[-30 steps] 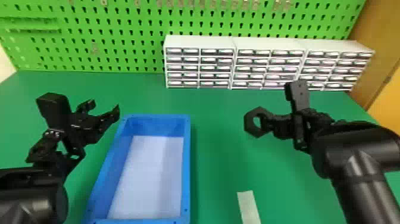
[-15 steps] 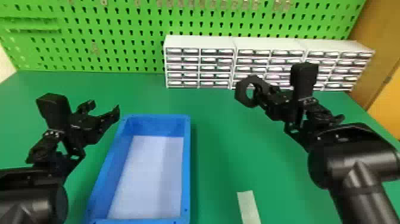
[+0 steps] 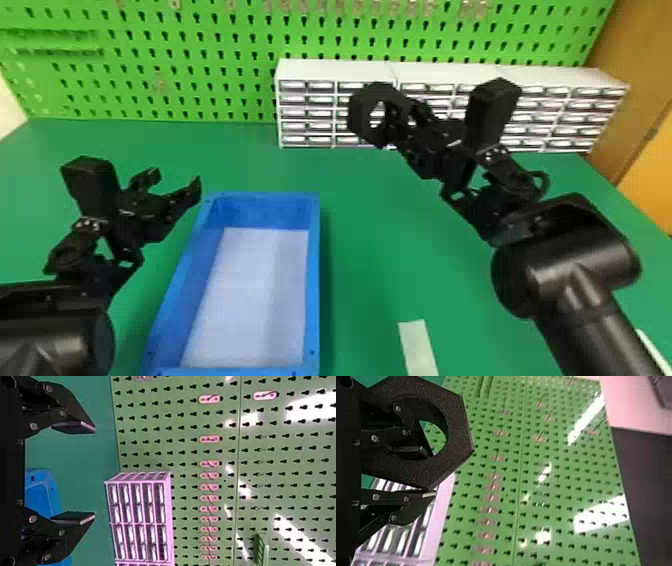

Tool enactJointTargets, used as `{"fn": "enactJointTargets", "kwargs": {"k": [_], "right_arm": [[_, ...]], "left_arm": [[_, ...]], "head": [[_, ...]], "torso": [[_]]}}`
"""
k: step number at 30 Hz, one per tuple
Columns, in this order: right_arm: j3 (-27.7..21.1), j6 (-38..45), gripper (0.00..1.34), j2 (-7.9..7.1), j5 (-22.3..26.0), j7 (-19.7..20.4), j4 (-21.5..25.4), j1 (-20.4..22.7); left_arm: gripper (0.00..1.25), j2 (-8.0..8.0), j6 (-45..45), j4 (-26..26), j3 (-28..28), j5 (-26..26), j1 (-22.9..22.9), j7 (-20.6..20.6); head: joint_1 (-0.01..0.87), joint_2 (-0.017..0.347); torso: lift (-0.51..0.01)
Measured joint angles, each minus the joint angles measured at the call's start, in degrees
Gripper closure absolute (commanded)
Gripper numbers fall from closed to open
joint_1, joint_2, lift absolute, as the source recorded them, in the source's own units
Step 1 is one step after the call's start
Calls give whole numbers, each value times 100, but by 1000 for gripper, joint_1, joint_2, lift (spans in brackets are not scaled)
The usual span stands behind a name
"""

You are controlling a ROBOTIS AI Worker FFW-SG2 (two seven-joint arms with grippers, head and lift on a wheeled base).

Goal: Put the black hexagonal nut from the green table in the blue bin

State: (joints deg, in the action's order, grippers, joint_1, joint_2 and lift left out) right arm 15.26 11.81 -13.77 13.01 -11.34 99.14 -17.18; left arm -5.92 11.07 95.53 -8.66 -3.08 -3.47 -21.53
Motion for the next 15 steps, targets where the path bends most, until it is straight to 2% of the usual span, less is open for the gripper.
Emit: {"fn": "enactJointTargets", "kwargs": {"k": [7,15], "right_arm": [[677,-37,1013,-311,289,0,0,-257],[1290,-15,1013,-555,531,0,-1,-476]], "left_arm": [[478,-2,0,0,3,0,0,0],[478,-2,0,0,8,5,-9,0]], "head": [[691,9],[691,9]], "torso": [[-97],[-97]]}}
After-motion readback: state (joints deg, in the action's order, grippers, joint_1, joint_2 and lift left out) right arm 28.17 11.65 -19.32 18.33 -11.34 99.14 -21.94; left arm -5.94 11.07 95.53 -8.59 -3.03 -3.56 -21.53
